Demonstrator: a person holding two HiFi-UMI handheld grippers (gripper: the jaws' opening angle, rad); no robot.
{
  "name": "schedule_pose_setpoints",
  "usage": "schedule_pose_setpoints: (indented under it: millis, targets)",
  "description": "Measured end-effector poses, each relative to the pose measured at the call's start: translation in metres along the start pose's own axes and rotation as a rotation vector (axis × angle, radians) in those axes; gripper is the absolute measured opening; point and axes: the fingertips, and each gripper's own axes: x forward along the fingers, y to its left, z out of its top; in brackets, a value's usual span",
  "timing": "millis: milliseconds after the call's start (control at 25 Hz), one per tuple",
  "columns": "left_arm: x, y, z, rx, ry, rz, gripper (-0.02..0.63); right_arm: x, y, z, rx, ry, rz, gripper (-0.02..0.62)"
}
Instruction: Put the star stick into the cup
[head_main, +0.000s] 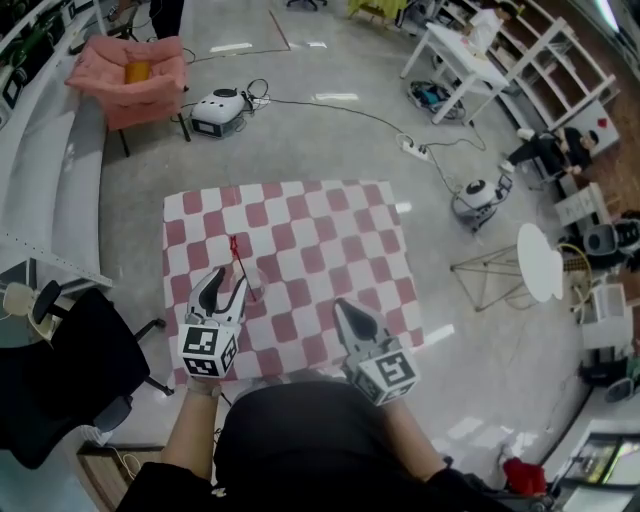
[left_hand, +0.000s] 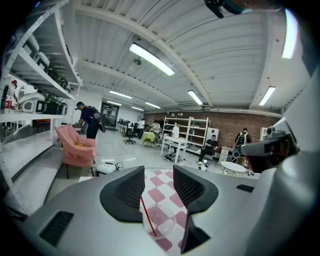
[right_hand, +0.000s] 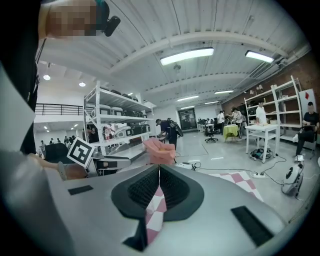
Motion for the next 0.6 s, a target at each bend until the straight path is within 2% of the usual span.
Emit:
schedule_pose_setpoints:
  millis: [400, 600]
  targets:
    - [-0.052, -0.040, 0.062, -0.009, -0.138, 0.018, 0.198, 0.014, 0.016, 0.017, -0.013, -0.059, 0.173, 0.018]
    - [-0.076, -0.050, 0.076, 0.007, -0.184, 0.091, 0.062, 0.021, 0.030, 0.029, -0.021, -0.098, 0.269, 0.017]
